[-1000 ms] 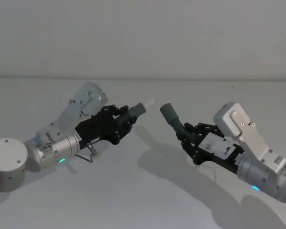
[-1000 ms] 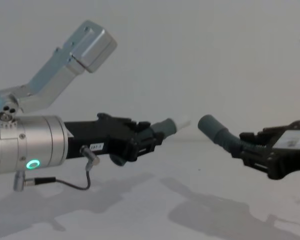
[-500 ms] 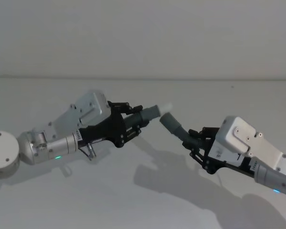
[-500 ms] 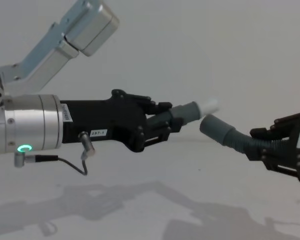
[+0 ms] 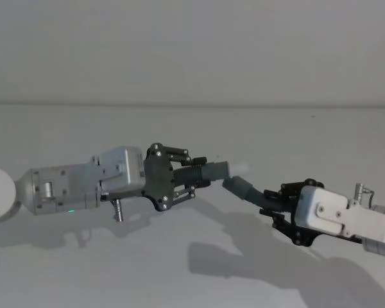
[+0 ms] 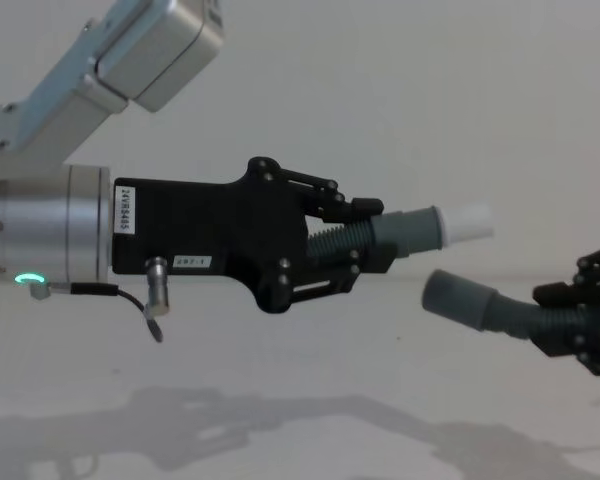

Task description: Use both hands to pick up one end of the pipe from the table, align the ends, and insert them.

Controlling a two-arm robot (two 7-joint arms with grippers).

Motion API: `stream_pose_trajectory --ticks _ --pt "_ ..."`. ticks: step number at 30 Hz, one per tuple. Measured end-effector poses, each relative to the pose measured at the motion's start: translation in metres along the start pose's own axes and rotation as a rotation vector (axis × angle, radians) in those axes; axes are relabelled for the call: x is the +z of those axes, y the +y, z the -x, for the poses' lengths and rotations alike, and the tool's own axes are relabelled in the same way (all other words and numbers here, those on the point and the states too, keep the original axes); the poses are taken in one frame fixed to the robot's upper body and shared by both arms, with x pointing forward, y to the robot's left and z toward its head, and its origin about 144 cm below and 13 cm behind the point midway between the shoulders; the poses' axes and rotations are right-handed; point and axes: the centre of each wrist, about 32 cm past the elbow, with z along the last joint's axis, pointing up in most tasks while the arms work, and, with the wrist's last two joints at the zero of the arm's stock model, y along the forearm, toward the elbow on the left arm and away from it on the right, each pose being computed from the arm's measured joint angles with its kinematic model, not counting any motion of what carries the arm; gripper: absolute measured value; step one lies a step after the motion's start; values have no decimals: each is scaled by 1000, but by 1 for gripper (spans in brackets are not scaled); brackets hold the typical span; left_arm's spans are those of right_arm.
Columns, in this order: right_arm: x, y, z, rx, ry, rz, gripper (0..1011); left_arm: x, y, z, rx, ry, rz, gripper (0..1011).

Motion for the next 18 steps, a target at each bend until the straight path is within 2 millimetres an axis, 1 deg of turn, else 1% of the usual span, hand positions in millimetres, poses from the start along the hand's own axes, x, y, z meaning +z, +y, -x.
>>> stream_pose_trajectory --ticks 4,6,8,14,16,18 --pt "0 -4 -2 16 -35 15 287 -1 1 -1 -12 -11 4 345" --pt "-1 -9 -5 36 -83 37 287 -3 3 -2 -18 -17 4 345" --pt "-3 -15 -9 61 -140 65 287 -7 7 -1 -16 -20 -4 345" --pt "-6 -24 -13 96 -216 109 287 -15 17 1 9 -14 -31 345" --pt "-9 -30 -16 112 -258 134 287 -21 25 3 31 -8 -53 345" --pt "-9 -31 -17 116 -270 139 287 -22 26 3 35 -6 -58 345"
